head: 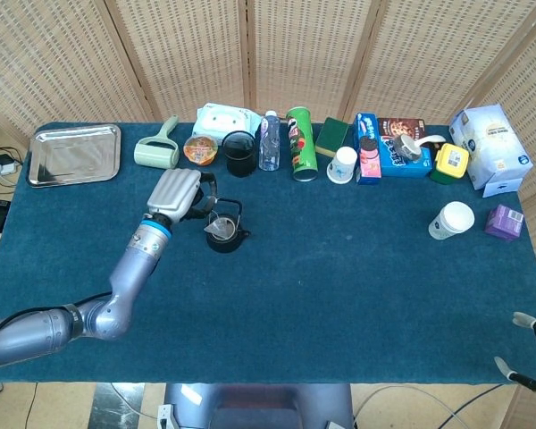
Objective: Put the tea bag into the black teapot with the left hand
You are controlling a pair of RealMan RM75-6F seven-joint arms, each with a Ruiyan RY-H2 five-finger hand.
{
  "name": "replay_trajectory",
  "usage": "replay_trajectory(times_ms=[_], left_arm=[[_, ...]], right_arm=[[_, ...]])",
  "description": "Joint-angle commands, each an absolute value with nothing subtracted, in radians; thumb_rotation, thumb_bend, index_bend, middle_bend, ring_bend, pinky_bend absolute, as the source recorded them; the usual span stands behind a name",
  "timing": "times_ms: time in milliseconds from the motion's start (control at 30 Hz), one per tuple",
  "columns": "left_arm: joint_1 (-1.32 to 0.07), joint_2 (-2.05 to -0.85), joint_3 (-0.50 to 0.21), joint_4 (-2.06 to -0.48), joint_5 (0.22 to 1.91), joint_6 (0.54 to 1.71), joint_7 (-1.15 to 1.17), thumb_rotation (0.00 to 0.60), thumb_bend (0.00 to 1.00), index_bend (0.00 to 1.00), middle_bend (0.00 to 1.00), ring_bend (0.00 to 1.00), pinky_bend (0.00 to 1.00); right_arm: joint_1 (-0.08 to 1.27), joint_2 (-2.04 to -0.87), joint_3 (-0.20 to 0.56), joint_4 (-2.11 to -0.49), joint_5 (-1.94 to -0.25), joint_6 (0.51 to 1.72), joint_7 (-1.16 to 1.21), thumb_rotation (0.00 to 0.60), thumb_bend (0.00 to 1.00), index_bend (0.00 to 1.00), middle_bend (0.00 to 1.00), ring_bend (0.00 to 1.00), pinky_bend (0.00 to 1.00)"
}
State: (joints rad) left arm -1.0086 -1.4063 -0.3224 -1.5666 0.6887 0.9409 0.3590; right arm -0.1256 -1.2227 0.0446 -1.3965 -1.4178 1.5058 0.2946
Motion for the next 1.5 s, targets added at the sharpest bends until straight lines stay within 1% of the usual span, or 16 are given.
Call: replay_trajectory(times_ms=[33, 67, 100, 133, 200, 233, 333, 433, 533, 600, 667, 767, 833, 900, 1067, 1500], left_arm=[[-1.008, -1.404, -0.312, -1.572, 0.683, 0.941, 0.367, 0.6, 0.44, 0.59, 1.0, 1.0, 0.94], [-1.006, -1.402, -0.309, -1.574, 0.683, 0.943, 0.369, 0.6, 0.42, 0.58, 1.0, 1.0, 0.93], [-1.004, -1.399, -0.304, -1.577, 0.683, 0.942, 0.371, 0.6, 0.39, 0.54, 1.0, 1.0, 0.93], [-1.003, -1.393, -0.298, -1.582, 0.682, 0.937, 0.375, 0.6, 0.34, 0.49, 1.0, 0.98, 0.92], [-1.001, -1.375, -0.283, -1.596, 0.681, 0.922, 0.387, 0.6, 0.29, 0.4, 1.0, 0.93, 0.92], [-1.0, -1.366, -0.276, -1.603, 0.683, 0.918, 0.394, 0.6, 0.27, 0.37, 0.99, 0.9, 0.92], [-0.989, -1.348, -0.262, -1.619, 0.698, 0.93, 0.399, 0.6, 0.24, 0.32, 0.94, 0.85, 0.91], [-0.974, -1.329, -0.25, -1.639, 0.713, 0.942, 0.398, 0.6, 0.21, 0.27, 0.9, 0.83, 0.91], [-0.961, -1.299, -0.218, -1.663, 0.739, 0.958, 0.433, 0.6, 0.2, 0.27, 0.9, 0.83, 0.91], [-0.95, -1.29, -0.199, -1.68, 0.765, 0.971, 0.444, 0.6, 0.22, 0.27, 0.9, 0.83, 0.91], [-0.943, -1.277, -0.181, -1.698, 0.787, 0.967, 0.453, 0.6, 0.28, 0.27, 0.9, 0.83, 0.91], [-0.946, -1.258, -0.152, -1.718, 0.807, 0.95, 0.489, 0.6, 0.43, 0.27, 0.91, 0.86, 0.91], [-0.955, -1.251, -0.137, -1.726, 0.802, 0.936, 0.519, 0.6, 0.49, 0.27, 0.94, 0.88, 0.91], [-0.964, -1.25, -0.13, -1.728, 0.79, 0.927, 0.54, 0.6, 0.52, 0.27, 0.95, 0.9, 0.91], [-0.992, -1.269, -0.116, -1.713, 0.734, 0.903, 0.589, 0.6, 0.53, 0.27, 0.98, 0.91, 0.91], [-1.051, -1.359, -0.083, -1.64, 0.627, 0.85, 0.644, 0.6, 0.53, 0.27, 0.98, 0.92, 0.91]], right_arm=[[-0.126, -1.223, 0.045, -1.395, -1.418, 1.505, 0.295, 0.6, 0.24, 0.24, 0.31, 0.25, 0.23], [-0.126, -1.222, 0.044, -1.396, -1.419, 1.506, 0.295, 0.6, 0.24, 0.24, 0.31, 0.25, 0.23], [-0.126, -1.222, 0.044, -1.396, -1.419, 1.507, 0.295, 0.6, 0.24, 0.24, 0.31, 0.25, 0.23], [-0.127, -1.222, 0.045, -1.396, -1.42, 1.507, 0.296, 0.6, 0.24, 0.24, 0.31, 0.25, 0.23], [-0.127, -1.221, 0.044, -1.397, -1.421, 1.508, 0.296, 0.6, 0.24, 0.24, 0.31, 0.25, 0.23], [-0.127, -1.221, 0.044, -1.397, -1.421, 1.507, 0.295, 0.6, 0.24, 0.24, 0.31, 0.25, 0.23], [-0.125, -1.221, 0.044, -1.399, -1.424, 1.507, 0.292, 0.6, 0.24, 0.24, 0.31, 0.25, 0.23], [-0.124, -1.22, 0.044, -1.401, -1.426, 1.507, 0.289, 0.6, 0.24, 0.24, 0.31, 0.25, 0.23], [-0.121, -1.219, 0.045, -1.404, -1.426, 1.503, 0.287, 0.6, 0.24, 0.24, 0.31, 0.25, 0.23], [-0.119, -1.22, 0.045, -1.404, -1.426, 1.499, 0.285, 0.6, 0.24, 0.24, 0.31, 0.25, 0.23], [-0.116, -1.22, 0.045, -1.405, -1.427, 1.496, 0.284, 0.6, 0.24, 0.24, 0.31, 0.25, 0.23], [-0.114, -1.22, 0.046, -1.406, -1.428, 1.494, 0.282, 0.6, 0.24, 0.24, 0.31, 0.25, 0.23], [-0.113, -1.221, 0.046, -1.406, -1.427, 1.491, 0.281, 0.6, 0.24, 0.24, 0.31, 0.25, 0.23], [-0.112, -1.221, 0.046, -1.406, -1.427, 1.49, 0.281, 0.6, 0.24, 0.24, 0.31, 0.25, 0.23], [-0.113, -1.22, 0.046, -1.407, -1.424, 1.491, 0.28, 0.6, 0.24, 0.24, 0.31, 0.25, 0.23], [-0.118, -1.22, 0.046, -1.404, -1.414, 1.49, 0.281, 0.6, 0.24, 0.24, 0.31, 0.25, 0.23]])
